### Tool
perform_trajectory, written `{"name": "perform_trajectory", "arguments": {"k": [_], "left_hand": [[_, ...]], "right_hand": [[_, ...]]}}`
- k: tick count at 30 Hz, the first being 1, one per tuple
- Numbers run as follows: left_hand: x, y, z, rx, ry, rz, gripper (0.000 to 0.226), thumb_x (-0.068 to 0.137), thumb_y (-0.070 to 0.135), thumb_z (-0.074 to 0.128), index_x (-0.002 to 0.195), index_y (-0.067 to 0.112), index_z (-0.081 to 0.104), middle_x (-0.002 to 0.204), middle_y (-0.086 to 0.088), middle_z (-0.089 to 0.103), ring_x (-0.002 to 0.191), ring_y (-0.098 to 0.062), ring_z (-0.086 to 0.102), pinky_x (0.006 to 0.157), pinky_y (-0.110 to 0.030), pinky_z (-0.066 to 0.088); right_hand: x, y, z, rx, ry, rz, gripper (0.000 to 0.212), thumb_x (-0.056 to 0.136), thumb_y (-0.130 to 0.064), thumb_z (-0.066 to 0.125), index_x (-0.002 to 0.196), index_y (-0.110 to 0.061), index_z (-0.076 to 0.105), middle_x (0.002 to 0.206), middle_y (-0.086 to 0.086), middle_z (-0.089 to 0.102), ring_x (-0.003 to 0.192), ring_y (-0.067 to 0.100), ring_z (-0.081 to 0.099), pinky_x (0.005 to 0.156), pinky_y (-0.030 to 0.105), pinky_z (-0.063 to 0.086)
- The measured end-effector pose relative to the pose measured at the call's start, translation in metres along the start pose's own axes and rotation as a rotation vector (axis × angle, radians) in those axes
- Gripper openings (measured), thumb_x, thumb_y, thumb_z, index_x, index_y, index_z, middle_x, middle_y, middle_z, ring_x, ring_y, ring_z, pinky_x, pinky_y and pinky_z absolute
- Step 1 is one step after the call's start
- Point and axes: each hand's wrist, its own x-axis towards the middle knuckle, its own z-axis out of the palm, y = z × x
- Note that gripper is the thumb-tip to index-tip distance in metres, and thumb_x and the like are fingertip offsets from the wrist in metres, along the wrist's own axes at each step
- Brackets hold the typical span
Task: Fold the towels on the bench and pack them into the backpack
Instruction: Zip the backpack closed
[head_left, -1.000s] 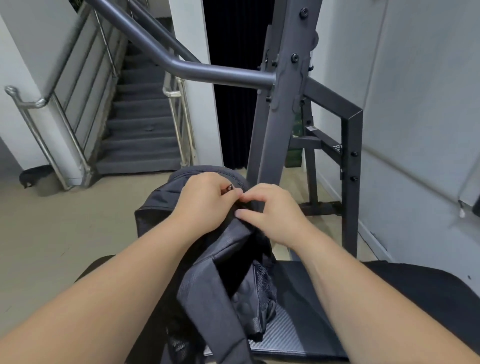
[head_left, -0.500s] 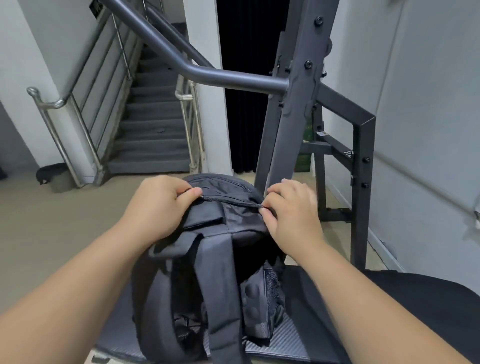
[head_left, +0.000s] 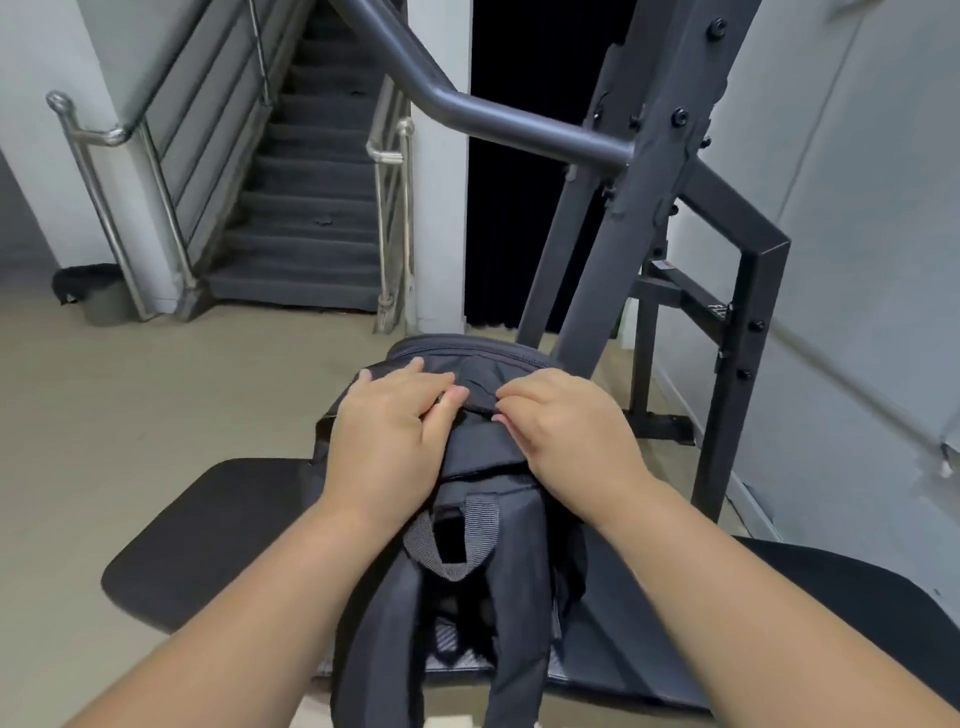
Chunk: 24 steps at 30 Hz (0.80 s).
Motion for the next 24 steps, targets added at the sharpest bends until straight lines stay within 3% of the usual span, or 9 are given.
{"name": "perform_trajectory", "arguments": {"k": [4, 6, 8, 11, 13, 15, 18, 21, 24], "left_hand": [[-0.006, -0.035, -0.013, -0.051, 0.017, -0.099, 0.021, 0.098, 0.029, 0.060, 0.103, 0.023, 0.079, 0.112, 0.006, 0.075, 0.126, -0.019, 0.060, 0.113, -0.049, 0.038], [-0.015, -0.045, -0.013, -0.096, 0.014, -0.137, 0.017, 0.097, 0.023, 0.066, 0.105, 0.022, 0.080, 0.111, 0.007, 0.075, 0.121, -0.013, 0.063, 0.109, -0.024, 0.041], [-0.026, -0.043, -0.007, -0.178, 0.025, -0.216, 0.017, 0.096, 0.024, 0.066, 0.106, 0.022, 0.080, 0.108, 0.014, 0.073, 0.109, 0.000, 0.064, 0.095, -0.003, 0.038], [-0.040, -0.036, 0.007, -0.263, 0.070, -0.252, 0.017, 0.096, 0.022, 0.066, 0.105, 0.020, 0.080, 0.104, 0.019, 0.072, 0.103, 0.004, 0.064, 0.091, -0.008, 0.043], [-0.046, -0.035, 0.010, -0.302, 0.107, -0.230, 0.016, 0.096, 0.019, 0.066, 0.104, 0.019, 0.080, 0.102, 0.018, 0.073, 0.098, 0.005, 0.064, 0.088, -0.010, 0.046], [-0.047, -0.038, 0.005, -0.391, 0.146, -0.279, 0.015, 0.097, 0.021, 0.066, 0.102, 0.020, 0.081, 0.093, 0.023, 0.074, 0.092, 0.004, 0.067, 0.084, -0.017, 0.051], [-0.046, -0.048, -0.010, -0.511, 0.141, -0.367, 0.014, 0.096, 0.023, 0.067, 0.094, 0.023, 0.081, 0.083, 0.015, 0.076, 0.086, -0.007, 0.070, 0.078, -0.027, 0.054], [-0.054, -0.061, -0.015, -0.474, 0.067, -0.289, 0.013, 0.094, 0.017, 0.070, 0.098, 0.023, 0.081, 0.093, 0.020, 0.075, 0.094, 0.006, 0.069, 0.084, -0.015, 0.052], [-0.070, -0.071, -0.006, -0.365, 0.007, -0.199, 0.014, 0.094, 0.016, 0.070, 0.103, 0.020, 0.081, 0.103, 0.014, 0.075, 0.105, 0.007, 0.066, 0.094, -0.016, 0.050]], "right_hand": [[-0.043, 0.028, 0.005, -0.131, 0.122, 0.016, 0.024, 0.100, -0.017, 0.056, 0.092, -0.008, 0.077, 0.102, 0.004, 0.075, 0.099, 0.031, 0.069, 0.083, 0.042, 0.054], [-0.061, 0.034, 0.005, -0.160, 0.066, 0.064, 0.028, 0.100, -0.022, 0.053, 0.097, -0.010, 0.079, 0.107, 0.004, 0.076, 0.106, 0.032, 0.069, 0.091, 0.043, 0.053], [-0.058, 0.024, -0.001, -0.032, -0.071, 0.250, 0.039, 0.102, -0.034, 0.044, 0.105, -0.015, 0.078, 0.119, 0.000, 0.074, 0.125, 0.029, 0.061, 0.107, 0.046, 0.044], [-0.015, -0.014, -0.028, 0.363, -0.273, 0.491, 0.055, 0.099, -0.056, 0.033, 0.134, -0.027, 0.063, 0.152, -0.006, 0.050, 0.152, 0.016, 0.026, 0.124, 0.044, 0.014], [0.012, -0.045, -0.032, 0.264, -0.411, 0.334, 0.063, 0.099, -0.060, 0.040, 0.155, -0.032, 0.036, 0.166, -0.011, 0.021, 0.156, 0.014, 0.006, 0.126, 0.048, 0.002], [0.025, -0.070, -0.020, 0.132, -0.527, 0.194, 0.069, 0.102, -0.050, 0.044, 0.161, -0.028, 0.017, 0.170, -0.010, 0.006, 0.156, 0.016, -0.001, 0.126, 0.049, 0.002], [0.019, -0.085, 0.011, 0.053, -0.538, 0.207, 0.069, 0.103, -0.050, 0.042, 0.161, -0.023, 0.018, 0.170, -0.006, 0.010, 0.156, 0.020, 0.010, 0.126, 0.045, 0.013], [0.001, -0.088, 0.037, -0.092, -0.391, 0.162, 0.058, 0.099, -0.048, 0.052, 0.149, -0.019, 0.048, 0.159, 0.000, 0.042, 0.146, 0.027, 0.038, 0.116, 0.048, 0.034], [-0.020, -0.090, 0.058, -0.188, -0.260, 0.111, 0.037, 0.101, -0.035, 0.046, 0.123, -0.017, 0.069, 0.134, 0.001, 0.066, 0.129, 0.029, 0.058, 0.104, 0.048, 0.045]]}}
